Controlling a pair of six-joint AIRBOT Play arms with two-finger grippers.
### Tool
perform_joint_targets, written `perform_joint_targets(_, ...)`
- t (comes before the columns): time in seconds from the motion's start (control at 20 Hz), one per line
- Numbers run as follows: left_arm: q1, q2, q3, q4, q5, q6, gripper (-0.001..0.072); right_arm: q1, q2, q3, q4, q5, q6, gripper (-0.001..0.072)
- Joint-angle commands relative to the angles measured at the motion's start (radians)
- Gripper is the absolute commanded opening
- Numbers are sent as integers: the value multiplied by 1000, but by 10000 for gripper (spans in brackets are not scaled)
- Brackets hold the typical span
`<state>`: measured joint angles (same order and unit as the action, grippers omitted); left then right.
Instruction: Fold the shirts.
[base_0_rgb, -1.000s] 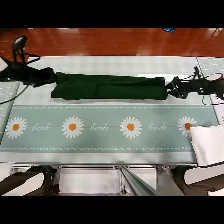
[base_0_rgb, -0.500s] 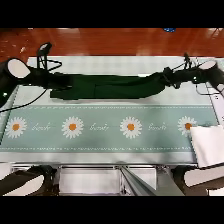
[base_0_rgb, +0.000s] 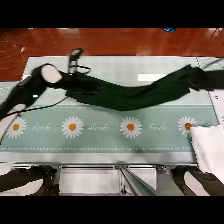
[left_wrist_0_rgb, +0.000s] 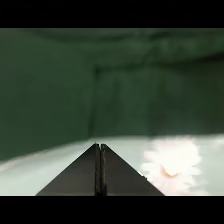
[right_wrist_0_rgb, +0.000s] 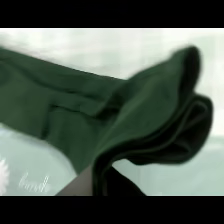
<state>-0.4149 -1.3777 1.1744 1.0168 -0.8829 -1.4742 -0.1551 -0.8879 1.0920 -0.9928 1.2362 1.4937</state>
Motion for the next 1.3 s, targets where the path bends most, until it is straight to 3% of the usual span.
perform_joint_targets(0.0,-148,-149,95,-119,23,43,18,1,268,-89,-66,93,85,25)
perform_joint_targets(0.4,-476,-498,407,-139,-157,-53,18,1,383,-89,-49,148,142,25)
perform_joint_targets(0.65,-531,-576,470,-235,-186,-10,18,1,383,-89,-49,148,135,25)
perform_joint_targets(0.8,-424,-550,493,-235,-296,42,17,1,381,-89,-48,148,132,25)
perform_joint_targets(1.05,-80,-382,487,-218,-395,42,17,10,323,-89,71,119,93,25)
perform_joint_targets(1.25,211,-164,378,-145,-418,42,18,198,161,-89,143,-70,74,25)
